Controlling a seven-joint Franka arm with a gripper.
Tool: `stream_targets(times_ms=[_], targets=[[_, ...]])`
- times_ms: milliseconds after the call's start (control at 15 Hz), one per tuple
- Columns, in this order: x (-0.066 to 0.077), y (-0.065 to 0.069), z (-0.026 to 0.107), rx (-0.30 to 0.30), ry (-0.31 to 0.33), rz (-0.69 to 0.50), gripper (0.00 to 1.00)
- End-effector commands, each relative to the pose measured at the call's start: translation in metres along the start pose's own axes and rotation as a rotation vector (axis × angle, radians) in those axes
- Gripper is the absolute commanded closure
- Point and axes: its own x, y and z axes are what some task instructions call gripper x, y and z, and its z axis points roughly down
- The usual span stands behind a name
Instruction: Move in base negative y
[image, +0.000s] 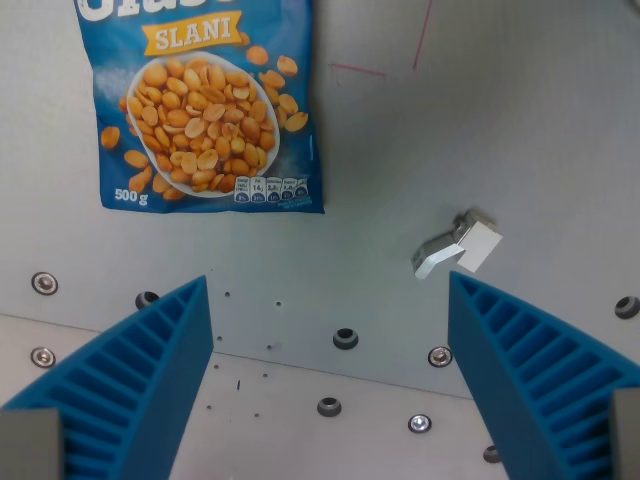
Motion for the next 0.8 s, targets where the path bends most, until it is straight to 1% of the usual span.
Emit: stream_targets(times_ms=[67, 800], targets=[[-0.002, 0.005, -0.003, -0.002, 0.006, 0.001, 0.00], [-0.029, 0.060, -0.001, -0.002, 0.006, 0.001, 0.00]])
